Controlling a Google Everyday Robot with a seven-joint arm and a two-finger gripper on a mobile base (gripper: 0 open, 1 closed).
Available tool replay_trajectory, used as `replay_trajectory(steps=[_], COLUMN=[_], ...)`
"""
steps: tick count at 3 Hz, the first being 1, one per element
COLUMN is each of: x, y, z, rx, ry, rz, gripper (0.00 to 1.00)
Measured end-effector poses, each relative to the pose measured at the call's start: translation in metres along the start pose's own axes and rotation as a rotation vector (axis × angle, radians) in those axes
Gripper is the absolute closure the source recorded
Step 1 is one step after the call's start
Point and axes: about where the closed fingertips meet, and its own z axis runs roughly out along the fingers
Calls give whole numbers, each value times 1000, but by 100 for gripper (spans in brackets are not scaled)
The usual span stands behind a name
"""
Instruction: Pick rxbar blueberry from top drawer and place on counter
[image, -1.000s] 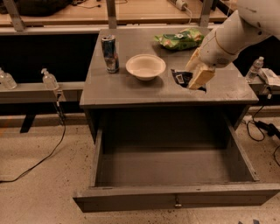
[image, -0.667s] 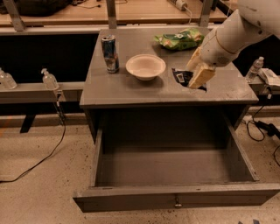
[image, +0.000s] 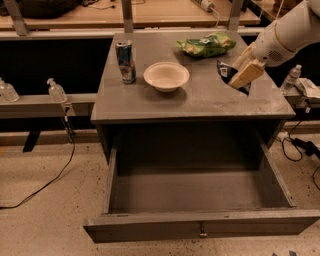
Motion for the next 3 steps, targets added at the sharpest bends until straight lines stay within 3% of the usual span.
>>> replay_trajectory(steps=[2, 3], x=[50, 49], y=[-19, -18], z=[-20, -15], rx=[76, 69], ry=[37, 37], rz=[323, 349], gripper=[59, 28])
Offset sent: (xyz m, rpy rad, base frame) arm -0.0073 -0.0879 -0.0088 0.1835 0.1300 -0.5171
